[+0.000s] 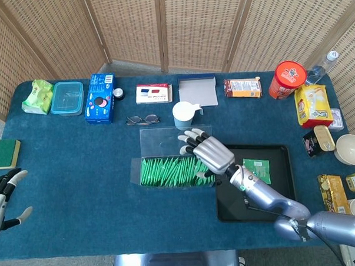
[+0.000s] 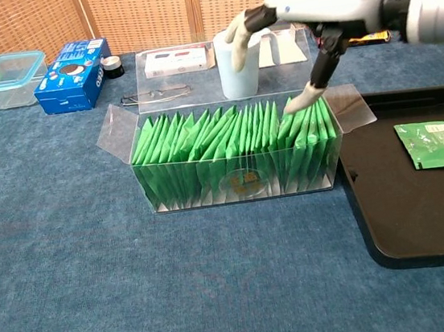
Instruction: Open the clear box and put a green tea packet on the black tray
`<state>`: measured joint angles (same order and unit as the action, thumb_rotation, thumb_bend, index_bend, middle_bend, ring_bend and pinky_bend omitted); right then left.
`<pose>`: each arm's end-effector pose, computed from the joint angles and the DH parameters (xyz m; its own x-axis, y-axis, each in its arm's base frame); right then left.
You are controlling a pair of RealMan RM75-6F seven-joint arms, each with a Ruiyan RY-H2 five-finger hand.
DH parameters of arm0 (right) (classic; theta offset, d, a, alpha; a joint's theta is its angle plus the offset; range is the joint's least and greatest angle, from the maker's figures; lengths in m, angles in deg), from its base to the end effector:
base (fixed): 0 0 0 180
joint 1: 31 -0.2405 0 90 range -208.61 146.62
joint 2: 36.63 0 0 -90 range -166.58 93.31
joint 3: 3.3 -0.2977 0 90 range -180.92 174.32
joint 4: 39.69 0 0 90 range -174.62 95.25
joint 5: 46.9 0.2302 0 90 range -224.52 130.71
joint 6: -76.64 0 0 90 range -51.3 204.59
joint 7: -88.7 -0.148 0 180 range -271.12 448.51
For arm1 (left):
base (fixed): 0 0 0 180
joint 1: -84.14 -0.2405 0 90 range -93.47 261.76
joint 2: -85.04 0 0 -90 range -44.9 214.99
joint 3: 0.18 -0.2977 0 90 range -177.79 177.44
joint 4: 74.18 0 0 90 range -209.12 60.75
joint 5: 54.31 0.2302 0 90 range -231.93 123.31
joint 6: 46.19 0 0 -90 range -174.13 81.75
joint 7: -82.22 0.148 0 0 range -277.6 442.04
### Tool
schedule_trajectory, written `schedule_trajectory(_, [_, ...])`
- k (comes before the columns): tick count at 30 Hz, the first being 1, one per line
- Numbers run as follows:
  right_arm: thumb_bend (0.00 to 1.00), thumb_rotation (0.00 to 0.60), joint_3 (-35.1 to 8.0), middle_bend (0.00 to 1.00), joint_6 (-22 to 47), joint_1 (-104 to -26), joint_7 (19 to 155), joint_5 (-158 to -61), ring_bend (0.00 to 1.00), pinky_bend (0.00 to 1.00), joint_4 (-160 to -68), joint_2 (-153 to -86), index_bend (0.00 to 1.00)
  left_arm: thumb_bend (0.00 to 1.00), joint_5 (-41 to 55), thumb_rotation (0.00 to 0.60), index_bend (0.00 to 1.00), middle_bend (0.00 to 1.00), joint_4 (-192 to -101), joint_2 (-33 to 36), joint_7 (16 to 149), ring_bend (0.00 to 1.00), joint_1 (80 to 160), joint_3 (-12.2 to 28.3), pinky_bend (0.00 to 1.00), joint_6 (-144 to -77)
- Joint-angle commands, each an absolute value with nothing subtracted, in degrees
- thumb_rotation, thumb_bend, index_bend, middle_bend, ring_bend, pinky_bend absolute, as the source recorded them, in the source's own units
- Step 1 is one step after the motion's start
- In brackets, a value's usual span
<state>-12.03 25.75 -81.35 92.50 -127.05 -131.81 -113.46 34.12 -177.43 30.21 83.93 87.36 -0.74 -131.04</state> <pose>-0.1098 -0.3849 0.0149 0.4711 -0.2260 0.8526 -0.7170 -0.6611 0.2210 -0.3301 0.1638 0.1864 0.4015 0.0776 0.9126 0.9158 -0.0248 -0.4008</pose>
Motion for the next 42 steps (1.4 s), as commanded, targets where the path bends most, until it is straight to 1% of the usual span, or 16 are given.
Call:
schedule_trajectory(1, [0.1, 0.6, -11.7, 0.15, 26.6, -82.0, 93.7, -127.4, 0.07, 0.09, -130.8, -114.3, 0.32, 0.2, 34.0, 0.6, 0.13, 0.13, -177.3, 30.2, 83.9, 0.16, 87.3, -0.8, 0.24, -130.9])
schedule_trajectory(11, [0.09, 0.6, -10.6, 0.15, 26.7, -82.2, 96.7, -128.4, 0.07, 0.09, -128.5, -115.9, 0.32, 0.2, 33.8, 0.6, 0.13, 0.13, -177.0, 30.0, 83.8, 0.16, 87.5, -0.8, 0.24, -130.5])
schedule_trajectory(23, [0.09, 0.6, -9.1, 0.15, 26.1, -82.0, 96.1, -131.5, 0.07, 0.09, -127.7, -116.5, 0.32, 0.2, 33.8, 0.6, 0.13, 0.13, -177.3, 30.0, 84.4, 0.16, 87.7, -0.6, 0.24, -130.4])
schedule_trajectory(29, [0.09, 0.6, -9.3, 0.16, 25.7, -82.5, 94.6, -133.2, 0.07, 0.09, -127.9, -116.6, 0.32, 0.2, 33.8, 0.6, 0.13, 0.13, -177.4, 29.9, 84.6, 0.16, 87.7, -0.7, 0.24, -130.3])
schedule_trajectory(42, [0.09, 0.6, -10.0, 0.16, 27.9, -84.7, 94.8, -133.6, 0.07, 0.09, -126.8, -118.5, 0.31, 0.2, 33.6, 0.6, 0.14, 0.13, -177.1, 29.8, 84.4, 0.16, 87.6, -0.7, 0.24, -130.2])
